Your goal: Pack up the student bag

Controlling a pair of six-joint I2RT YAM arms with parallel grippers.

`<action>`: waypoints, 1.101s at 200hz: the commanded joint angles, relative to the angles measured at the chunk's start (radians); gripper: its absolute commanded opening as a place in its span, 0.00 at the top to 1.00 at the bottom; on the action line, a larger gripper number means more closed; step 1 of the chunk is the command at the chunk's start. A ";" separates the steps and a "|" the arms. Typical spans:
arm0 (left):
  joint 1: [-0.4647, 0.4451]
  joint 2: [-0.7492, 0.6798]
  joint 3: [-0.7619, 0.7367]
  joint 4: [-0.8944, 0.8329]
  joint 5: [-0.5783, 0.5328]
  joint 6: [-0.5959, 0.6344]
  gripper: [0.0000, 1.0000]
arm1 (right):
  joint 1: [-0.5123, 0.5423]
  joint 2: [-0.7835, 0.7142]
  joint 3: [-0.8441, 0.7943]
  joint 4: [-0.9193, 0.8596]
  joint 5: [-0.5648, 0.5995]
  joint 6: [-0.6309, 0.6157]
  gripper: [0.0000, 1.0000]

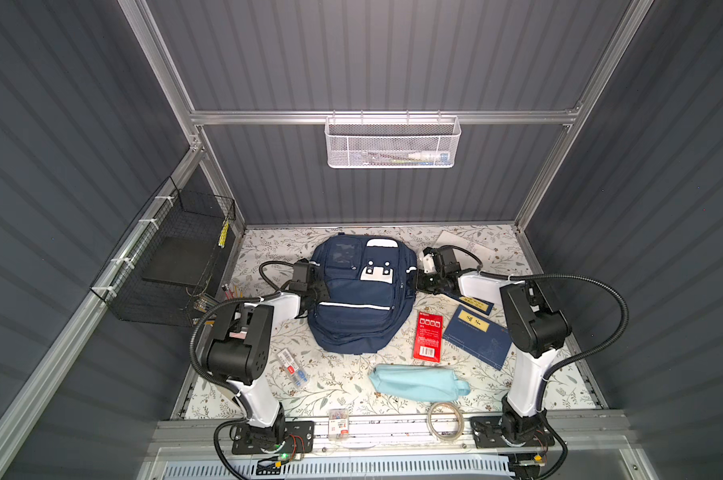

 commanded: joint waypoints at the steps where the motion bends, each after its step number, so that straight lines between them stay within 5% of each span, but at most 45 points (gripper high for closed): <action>1: 0.003 0.134 0.134 -0.026 0.025 0.029 0.53 | 0.029 -0.015 -0.029 0.027 -0.103 0.024 0.77; 31: 0.003 0.267 0.393 -0.083 0.030 0.059 0.52 | 0.120 -0.029 0.040 -0.110 -0.038 -0.078 0.78; 47: 0.003 0.316 0.537 -0.139 0.042 0.059 0.43 | 0.137 -0.052 0.041 -0.169 -0.014 -0.114 0.73; 78: 0.003 0.296 0.606 -0.179 0.043 0.071 0.27 | 0.135 -0.168 0.018 -0.295 0.088 -0.276 0.39; 113: 0.006 0.123 0.497 -0.179 -0.001 0.102 0.00 | 0.125 -0.293 0.019 -0.322 0.151 -0.655 0.32; 140: 0.003 -0.050 0.325 -0.189 0.099 0.062 0.00 | 0.126 -0.290 0.017 -0.337 0.103 -1.090 0.31; 164: -0.004 -0.214 0.127 -0.147 0.198 -0.003 0.00 | 0.128 -0.255 0.045 -0.343 0.076 -1.343 0.31; 196: -0.027 -0.378 -0.097 -0.104 0.273 -0.108 0.15 | 0.148 -0.127 0.120 -0.360 0.121 -1.492 0.34; 220: -0.112 -0.475 -0.194 -0.117 0.220 -0.133 0.22 | 0.176 -0.065 0.098 -0.264 0.168 -1.537 0.33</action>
